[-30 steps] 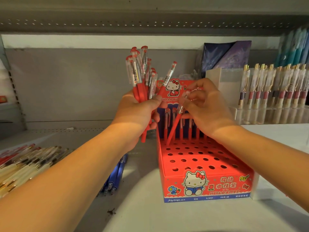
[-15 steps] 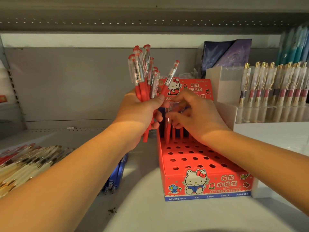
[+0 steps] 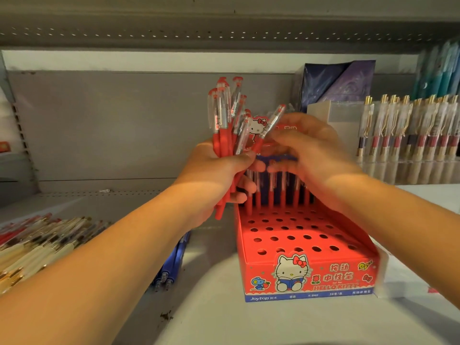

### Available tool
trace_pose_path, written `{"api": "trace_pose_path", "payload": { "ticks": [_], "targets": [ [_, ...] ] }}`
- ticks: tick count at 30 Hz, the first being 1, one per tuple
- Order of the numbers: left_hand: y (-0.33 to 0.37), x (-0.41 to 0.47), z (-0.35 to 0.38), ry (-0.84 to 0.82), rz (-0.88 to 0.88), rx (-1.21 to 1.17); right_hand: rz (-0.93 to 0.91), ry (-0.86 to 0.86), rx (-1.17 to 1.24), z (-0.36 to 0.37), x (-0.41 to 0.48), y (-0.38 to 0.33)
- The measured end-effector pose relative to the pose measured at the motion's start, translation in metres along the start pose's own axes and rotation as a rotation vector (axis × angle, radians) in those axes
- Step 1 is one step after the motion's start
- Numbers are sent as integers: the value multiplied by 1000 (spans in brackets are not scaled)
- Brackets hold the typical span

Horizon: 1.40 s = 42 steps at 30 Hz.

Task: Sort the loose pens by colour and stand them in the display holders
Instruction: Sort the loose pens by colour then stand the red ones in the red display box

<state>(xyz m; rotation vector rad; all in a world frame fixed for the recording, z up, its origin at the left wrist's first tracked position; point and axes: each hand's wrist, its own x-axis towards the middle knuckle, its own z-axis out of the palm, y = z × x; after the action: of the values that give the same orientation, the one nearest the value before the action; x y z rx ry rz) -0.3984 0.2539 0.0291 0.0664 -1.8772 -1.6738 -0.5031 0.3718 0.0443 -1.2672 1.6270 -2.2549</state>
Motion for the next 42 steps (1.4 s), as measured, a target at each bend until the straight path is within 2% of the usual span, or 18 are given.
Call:
{"api": "trace_pose_path", "payload": {
  "ticks": [2,4,8,11,15,22,28,31,33,35,39,42],
  "targets": [
    [0,-2,1,-55,-23,10,10,18,124,1,-2,-1],
    [0,-3,2,-84,-48,6,12,48,151,1,-4,0],
    [1,-2,-2,-5,-65,35,-8,110,188,-2,-2,-3],
    [0,2,-5,88,-32,61,-80,153,6,-8,1,-5],
    [-1,5,-7,166,-26,42,-140,109,-276,-13,1,2],
    [3,2,-1,97,-53,-94,-155,-7,-492,-16,4,23],
    [4,2,-2,103,-72,-133,-61,-245,-699,-21,4,34],
    [2,2,-2,71,-50,-110,-64,-225,-740,-20,4,30],
    [0,2,-2,44,-31,-77,-131,-180,-782,-19,5,25],
    [-2,2,-2,8,-21,-44,-174,-128,-716,-16,5,17],
    [-4,0,0,-76,4,2,-56,-105,-218,-7,1,5],
    [-4,0,0,-92,6,2,-29,-100,-100,-4,-3,3]
  ]
}}
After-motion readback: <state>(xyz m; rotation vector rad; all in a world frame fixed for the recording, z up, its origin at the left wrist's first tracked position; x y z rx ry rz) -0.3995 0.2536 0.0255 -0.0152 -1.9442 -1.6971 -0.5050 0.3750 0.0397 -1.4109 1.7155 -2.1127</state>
